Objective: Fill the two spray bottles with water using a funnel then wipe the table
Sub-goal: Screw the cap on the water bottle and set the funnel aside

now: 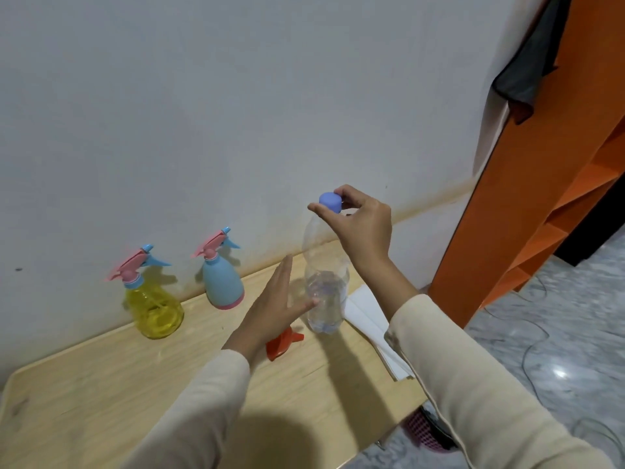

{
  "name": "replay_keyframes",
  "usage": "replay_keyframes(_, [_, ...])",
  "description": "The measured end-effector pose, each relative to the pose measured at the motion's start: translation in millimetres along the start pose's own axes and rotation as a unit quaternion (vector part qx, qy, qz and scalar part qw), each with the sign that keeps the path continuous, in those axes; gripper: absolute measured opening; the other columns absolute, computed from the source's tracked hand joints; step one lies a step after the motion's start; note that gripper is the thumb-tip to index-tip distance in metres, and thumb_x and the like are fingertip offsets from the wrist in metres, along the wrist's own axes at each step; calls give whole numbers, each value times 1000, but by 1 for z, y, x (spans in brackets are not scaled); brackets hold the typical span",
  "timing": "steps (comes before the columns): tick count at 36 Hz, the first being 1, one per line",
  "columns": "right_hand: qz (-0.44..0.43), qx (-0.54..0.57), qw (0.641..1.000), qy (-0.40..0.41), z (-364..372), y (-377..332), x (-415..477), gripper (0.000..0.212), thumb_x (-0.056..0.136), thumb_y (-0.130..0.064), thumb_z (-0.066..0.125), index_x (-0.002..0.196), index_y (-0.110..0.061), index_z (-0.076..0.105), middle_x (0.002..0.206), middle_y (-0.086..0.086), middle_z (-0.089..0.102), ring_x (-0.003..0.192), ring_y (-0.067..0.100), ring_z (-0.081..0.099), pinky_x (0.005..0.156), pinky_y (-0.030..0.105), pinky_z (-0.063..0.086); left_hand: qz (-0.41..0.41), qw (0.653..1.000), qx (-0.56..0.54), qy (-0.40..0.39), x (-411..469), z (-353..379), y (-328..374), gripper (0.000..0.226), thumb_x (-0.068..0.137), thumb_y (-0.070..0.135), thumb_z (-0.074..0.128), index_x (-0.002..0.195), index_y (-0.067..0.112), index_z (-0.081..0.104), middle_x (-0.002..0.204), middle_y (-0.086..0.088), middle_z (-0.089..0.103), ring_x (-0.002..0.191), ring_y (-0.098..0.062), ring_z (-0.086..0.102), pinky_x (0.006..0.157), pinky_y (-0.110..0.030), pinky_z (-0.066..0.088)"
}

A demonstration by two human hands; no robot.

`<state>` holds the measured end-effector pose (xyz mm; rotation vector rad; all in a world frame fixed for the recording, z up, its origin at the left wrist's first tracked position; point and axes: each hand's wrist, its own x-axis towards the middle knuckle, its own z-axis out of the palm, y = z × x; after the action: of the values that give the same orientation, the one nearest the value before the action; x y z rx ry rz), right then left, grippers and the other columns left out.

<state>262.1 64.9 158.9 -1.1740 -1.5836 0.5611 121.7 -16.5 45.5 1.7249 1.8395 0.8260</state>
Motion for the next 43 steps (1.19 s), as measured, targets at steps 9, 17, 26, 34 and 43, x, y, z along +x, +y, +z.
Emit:
replay_keyframes(9, [10,102,990,-93,15,43,-26,53,80,-47,64,127,-24,53,128,-12,55,121,4,49,103,26,39,-46,946,259,-188,-8,20,-66,90,78,60,61,149,27,17,158,-3,12,146,-23,7,118,-43,5])
replay_keyframes(17, [102,176,954,-221,17,79,-42,109,52,-43,84,142,-39,22,145,-13,36,131,10,42,109,37,38,-84,956,217,-180,-1,14,-72,66,78,45,66,135,20,41,126,-1,45,111,-18,44,90,-30,45])
replay_keyframes(26, [99,91,978,-160,30,88,-32,95,51,-31,92,128,-39,36,102,-38,58,108,9,60,91,39,50,-157,987,34,-23,13,12,-71,65,78,31,74,133,15,42,126,-1,42,99,-11,43,63,-9,36])
replay_keyframes(34, [112,53,985,-119,62,86,15,95,51,-36,91,129,-34,37,110,-8,65,110,12,59,96,38,47,-199,974,-64,83,70,4,-82,61,76,28,76,128,13,46,119,-1,44,86,-9,48,52,-6,38])
replay_keyframes(43, [111,44,988,-93,111,99,58,96,52,-30,91,131,-27,36,114,-5,62,110,6,58,88,27,48,-181,965,-114,154,113,28,-123,59,65,30,83,111,17,49,104,3,48,96,-21,51,81,-33,49])
